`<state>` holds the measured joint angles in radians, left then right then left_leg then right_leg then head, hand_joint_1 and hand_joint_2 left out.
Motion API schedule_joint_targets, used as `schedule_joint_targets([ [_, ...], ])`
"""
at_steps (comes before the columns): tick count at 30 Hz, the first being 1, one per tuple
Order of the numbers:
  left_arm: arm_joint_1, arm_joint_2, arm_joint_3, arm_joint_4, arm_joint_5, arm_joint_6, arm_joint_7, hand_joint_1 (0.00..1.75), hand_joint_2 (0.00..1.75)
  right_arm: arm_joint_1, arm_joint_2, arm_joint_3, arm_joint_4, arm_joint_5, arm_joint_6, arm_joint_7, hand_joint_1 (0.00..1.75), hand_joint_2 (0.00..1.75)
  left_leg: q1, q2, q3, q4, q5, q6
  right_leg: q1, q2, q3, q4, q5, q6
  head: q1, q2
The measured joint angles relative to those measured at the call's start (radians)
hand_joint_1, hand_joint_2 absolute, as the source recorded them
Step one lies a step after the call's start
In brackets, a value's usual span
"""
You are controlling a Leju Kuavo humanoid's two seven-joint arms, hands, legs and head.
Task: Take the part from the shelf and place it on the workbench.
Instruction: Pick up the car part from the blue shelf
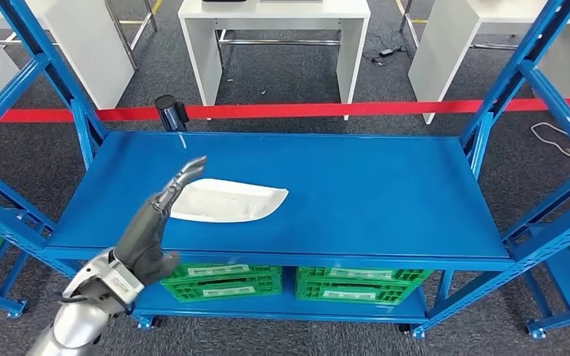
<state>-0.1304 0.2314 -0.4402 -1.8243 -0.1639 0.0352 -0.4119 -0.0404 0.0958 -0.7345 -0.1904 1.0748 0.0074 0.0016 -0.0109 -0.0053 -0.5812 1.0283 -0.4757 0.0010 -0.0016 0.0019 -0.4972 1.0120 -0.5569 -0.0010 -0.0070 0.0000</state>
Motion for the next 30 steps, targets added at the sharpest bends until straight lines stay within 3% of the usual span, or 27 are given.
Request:
schedule_joint_targets([
  [5, 0.02, -0.022, 0.002, 0.012, -0.361, 0.088, 0.129, 0.0, 1.75, 0.0, 0.0, -0.002, 0.0, 0.016, 0.0, 0.001, 0.0, 0.0, 0.0, 0.0, 0.0, 0.0, -0.002, 0.002, 0.0, 0.0, 0.001, -0.004, -0.001, 0.0, 0.001, 0.0],
  [9, 0.02, -0.033, 0.002, 0.035, -0.486, 0.125, 0.172, 0.0, 1.75, 0.0, 0.0, -0.002, 0.0, 0.02, 0.0, 0.001, 0.0, 0.0, 0.0, 0.0, 0.001, -0.002, -0.002, 0.002, 0.0, 0.0, 0.002, -0.006, 0.0, 0.001, 0.001, 0.0],
  [16, 0.005, -0.019, 0.005, 0.161, -0.945, 0.19, 0.342, 0.0, 1.75, -0.001, -0.001, -0.002, 0.0, 0.049, 0.009, 0.001, 0.0, 0.0, 0.0, 0.0, 0.002, -0.003, -0.002, 0.002, 0.0, 0.0, 0.002, -0.006, 0.0, 0.001, 0.0, 0.0],
  [23, -0.033, -0.012, 0.015, 0.358, -1.067, 0.201, 0.362, 0.0, 1.75, -0.001, -0.001, -0.003, 0.0, 0.047, 0.015, 0.0, 0.0, 0.0, 0.0, 0.0, 0.002, -0.004, -0.001, 0.001, 0.0, 0.0, 0.002, -0.006, -0.001, 0.0, 0.0, 0.0],
  [30, -0.088, -0.037, 0.015, 0.528, -1.108, 0.212, 0.363, 0.0, 1.75, 0.0, -0.004, -0.01, 0.0, 0.04, 0.013, -0.005, 0.0, 0.0, 0.0, 0.0, 0.002, -0.004, -0.001, 0.001, 0.0, 0.0, 0.002, -0.006, -0.001, 0.0, 0.0, 0.0],
])
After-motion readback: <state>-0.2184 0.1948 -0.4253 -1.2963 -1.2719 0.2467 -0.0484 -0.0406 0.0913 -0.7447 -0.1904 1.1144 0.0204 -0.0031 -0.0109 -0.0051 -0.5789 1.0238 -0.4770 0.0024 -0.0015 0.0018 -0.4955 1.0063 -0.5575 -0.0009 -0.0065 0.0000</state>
